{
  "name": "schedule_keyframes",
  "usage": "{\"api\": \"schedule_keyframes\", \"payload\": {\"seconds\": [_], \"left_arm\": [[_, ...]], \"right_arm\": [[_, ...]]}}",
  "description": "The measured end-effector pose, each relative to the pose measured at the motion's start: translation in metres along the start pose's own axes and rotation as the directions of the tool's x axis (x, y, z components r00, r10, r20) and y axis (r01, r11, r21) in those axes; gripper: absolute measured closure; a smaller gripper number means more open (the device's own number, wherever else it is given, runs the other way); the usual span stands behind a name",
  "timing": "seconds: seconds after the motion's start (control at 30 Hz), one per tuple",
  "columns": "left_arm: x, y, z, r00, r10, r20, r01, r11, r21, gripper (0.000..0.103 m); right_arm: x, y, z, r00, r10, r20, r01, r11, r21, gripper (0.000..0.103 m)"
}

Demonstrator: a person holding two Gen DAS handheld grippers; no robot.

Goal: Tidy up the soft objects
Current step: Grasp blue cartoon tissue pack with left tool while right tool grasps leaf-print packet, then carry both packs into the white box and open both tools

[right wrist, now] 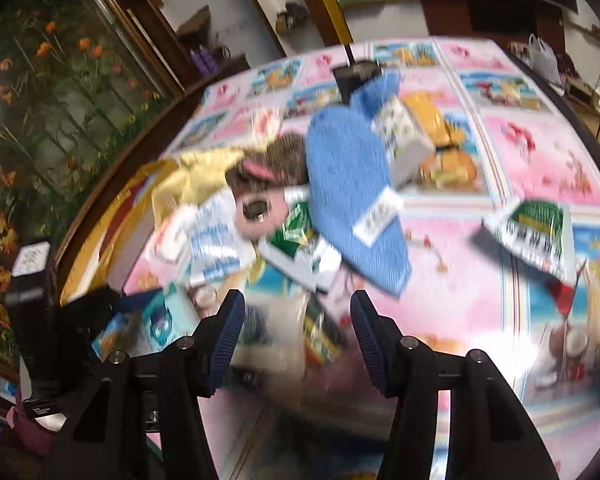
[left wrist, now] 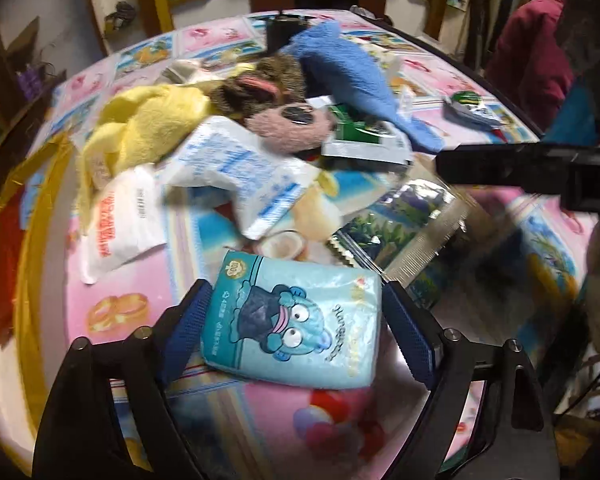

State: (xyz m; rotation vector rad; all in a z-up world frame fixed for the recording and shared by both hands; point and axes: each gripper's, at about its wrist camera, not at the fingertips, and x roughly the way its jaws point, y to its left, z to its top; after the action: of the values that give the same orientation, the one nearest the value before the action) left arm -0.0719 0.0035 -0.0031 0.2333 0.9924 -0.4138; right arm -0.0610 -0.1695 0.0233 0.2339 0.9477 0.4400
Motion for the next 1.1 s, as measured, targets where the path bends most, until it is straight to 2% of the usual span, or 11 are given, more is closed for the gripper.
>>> {"api": "schedule_keyframes", "payload": {"seconds": [0.03,0.3,0.37,0.47,0.63,0.77,0.83,0.9,0.97,1.03,1.1], "left_arm": [[-0.001,0.000,-0.001,1.000,0.008,0.010,-0.008,1.000,0.001,0.029],[-0.038,0.042,-0.021,0.992,-0.082,0.095,0.095,0.985,-0.141,0.030],[-0.057,0.050,-0.028,0.987,-0.092,0.133,0.114,0.979,-0.170,0.030],[-0.076,0.062,-0.035,0.981,-0.087,0.173,0.121,0.973,-0.196,0.030],[-0.089,0.079,-0.047,0.974,-0.095,0.204,0.144,0.961,-0.238,0.030],[-0.098,0.097,-0.057,0.969,-0.095,0.227,0.158,0.948,-0.277,0.030],[-0.105,0.108,-0.060,0.966,-0.084,0.244,0.157,0.942,-0.296,0.030],[-0.112,0.119,-0.064,0.959,-0.099,0.266,0.184,0.930,-0.317,0.030],[-0.120,0.131,-0.069,0.956,-0.077,0.283,0.174,0.925,-0.339,0.030],[-0.128,0.142,-0.073,0.955,-0.045,0.295,0.156,0.919,-0.363,0.030],[-0.138,0.154,-0.079,0.946,-0.054,0.321,0.184,0.903,-0.388,0.030]], "right_arm": [[0.003,0.002,-0.003,1.000,-0.009,-0.014,0.009,1.000,-0.004,0.048],[0.025,0.039,-0.008,0.993,-0.091,-0.072,0.082,0.989,-0.122,0.047],[0.030,0.050,-0.011,0.989,-0.132,-0.063,0.121,0.979,-0.163,0.035],[0.036,0.065,-0.019,0.979,-0.197,-0.051,0.181,0.956,-0.229,0.025],[0.048,0.087,-0.032,0.944,-0.327,-0.041,0.293,0.890,-0.351,0.018],[0.050,0.090,-0.035,0.941,-0.335,-0.055,0.296,0.889,-0.350,0.016],[0.047,0.090,-0.034,0.944,-0.324,-0.060,0.286,0.896,-0.341,0.021],[0.040,0.091,-0.033,0.955,-0.294,-0.044,0.266,0.911,-0.316,0.046],[0.034,0.090,-0.027,0.969,-0.244,-0.049,0.222,0.935,-0.275,0.080],[0.035,0.088,-0.024,0.968,-0.246,-0.056,0.224,0.940,-0.256,0.086],[0.037,0.089,-0.024,0.968,-0.245,-0.055,0.223,0.941,-0.253,0.088]]}}
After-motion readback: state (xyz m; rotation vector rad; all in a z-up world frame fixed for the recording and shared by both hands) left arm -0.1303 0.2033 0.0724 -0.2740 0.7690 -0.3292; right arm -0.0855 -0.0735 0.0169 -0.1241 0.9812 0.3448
